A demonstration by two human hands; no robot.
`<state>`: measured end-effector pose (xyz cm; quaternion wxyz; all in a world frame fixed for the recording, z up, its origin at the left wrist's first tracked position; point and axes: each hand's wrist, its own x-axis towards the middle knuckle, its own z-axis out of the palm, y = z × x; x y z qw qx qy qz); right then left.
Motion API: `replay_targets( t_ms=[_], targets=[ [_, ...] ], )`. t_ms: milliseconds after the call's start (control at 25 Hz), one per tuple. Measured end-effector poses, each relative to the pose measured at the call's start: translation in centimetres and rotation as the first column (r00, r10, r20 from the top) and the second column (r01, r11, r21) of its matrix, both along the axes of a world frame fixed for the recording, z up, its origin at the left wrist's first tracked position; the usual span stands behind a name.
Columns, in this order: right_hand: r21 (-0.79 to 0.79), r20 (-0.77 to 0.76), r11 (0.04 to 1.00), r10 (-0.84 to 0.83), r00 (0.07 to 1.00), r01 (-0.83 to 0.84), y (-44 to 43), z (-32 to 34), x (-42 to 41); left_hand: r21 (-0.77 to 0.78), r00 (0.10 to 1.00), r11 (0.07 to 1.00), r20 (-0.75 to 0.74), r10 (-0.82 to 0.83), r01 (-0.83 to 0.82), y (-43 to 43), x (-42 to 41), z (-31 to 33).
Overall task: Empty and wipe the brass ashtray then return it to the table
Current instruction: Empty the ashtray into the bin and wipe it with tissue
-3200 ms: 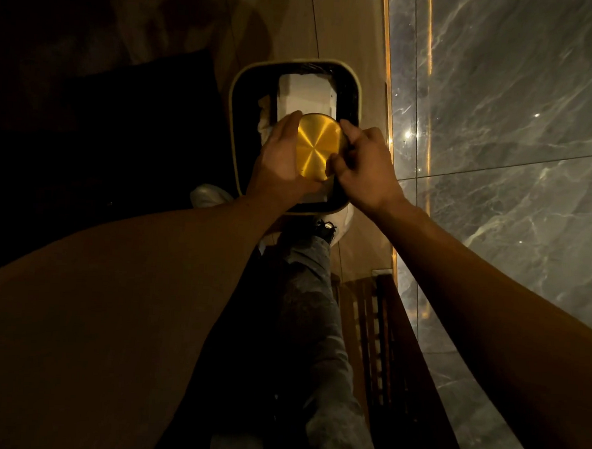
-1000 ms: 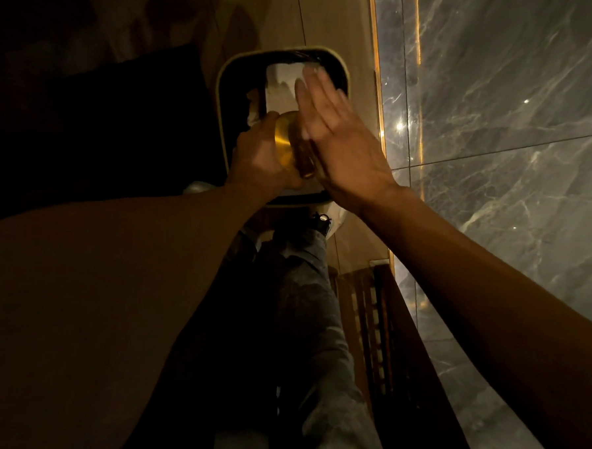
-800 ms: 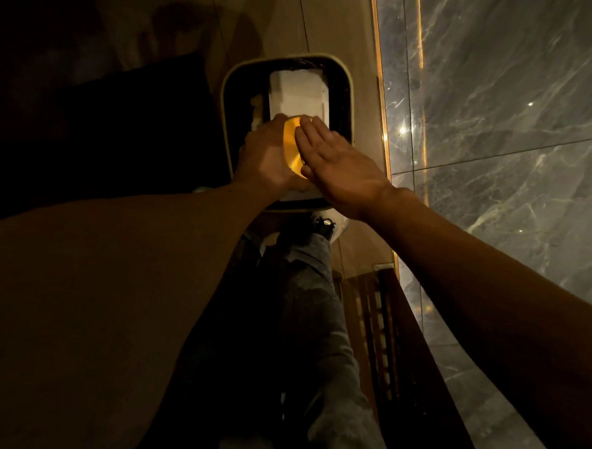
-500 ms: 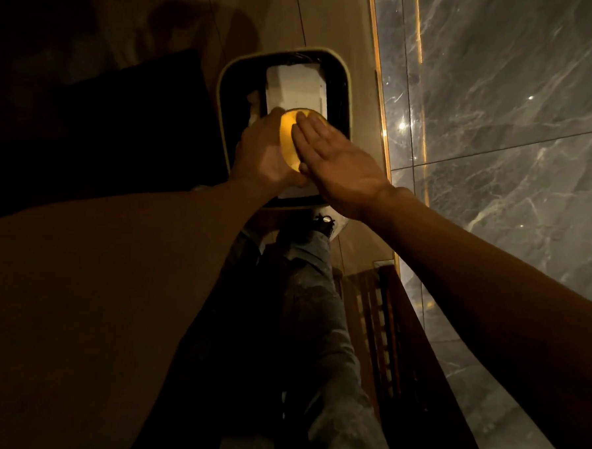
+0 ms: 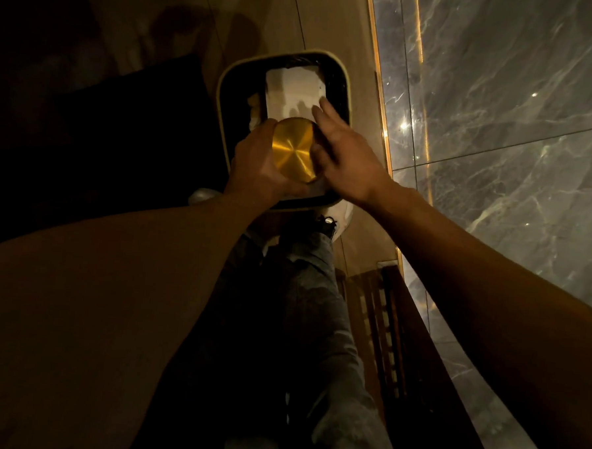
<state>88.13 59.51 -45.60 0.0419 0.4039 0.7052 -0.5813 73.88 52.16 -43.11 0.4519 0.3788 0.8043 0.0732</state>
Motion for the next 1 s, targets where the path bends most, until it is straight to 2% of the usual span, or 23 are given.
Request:
replay_targets(
  t_ms=[80,240,360,440,600,720,880,1000],
  targets=[
    [-0.228,-0.013,0.939,-0.266,0.964,0.257,0.3,-0.3,0.7,-0.052,0.999,0.998,-0.016,-0.03,0.029,0.7,0.0,0.0],
    [-0.384,0.016,0.829,-0.433,0.901,0.406,0.9,-0.6,1.6,-0.103,0.999,0.994,0.03,-0.017,0.02,1.6,0.3,-0.3],
    [-0.411,0.022,0.788,-0.495,0.869,0.459,1.8,-0.3,2.2,-0.186,0.978,0.971,0.118,0.172,-0.148,2.0,0.9,0.4],
    [-0.439,0.006,0.763,-0.526,0.851,0.475,2.3,0.1,2.6,-0.261,0.917,0.931,0.24,0.318,-0.254,2.1,1.1,1.0],
    [-0.527,0.006,0.695,-0.571,0.821,0.488,2.9,2.3,3.5,-0.381,0.675,0.806,0.444,0.59,-0.454,2.5,1.6,2.8],
    [-0.57,-0.008,0.657,-0.605,0.796,0.494,3.0,4.4,4.7,-0.46,0.554,0.734,0.482,0.679,-0.5,3.4,2.0,5.7],
    [-0.482,-0.024,0.694,-0.621,0.784,0.535,3.4,8.2,5.9,-0.519,0.541,0.703,0.453,0.708,-0.486,4.6,2.6,9.8],
    [-0.438,-0.059,0.687,-0.665,0.744,0.58,3.9,12.2,6.8,-0.439,0.58,0.75,0.475,0.661,-0.495,5.8,3.4,13.8]
  ],
)
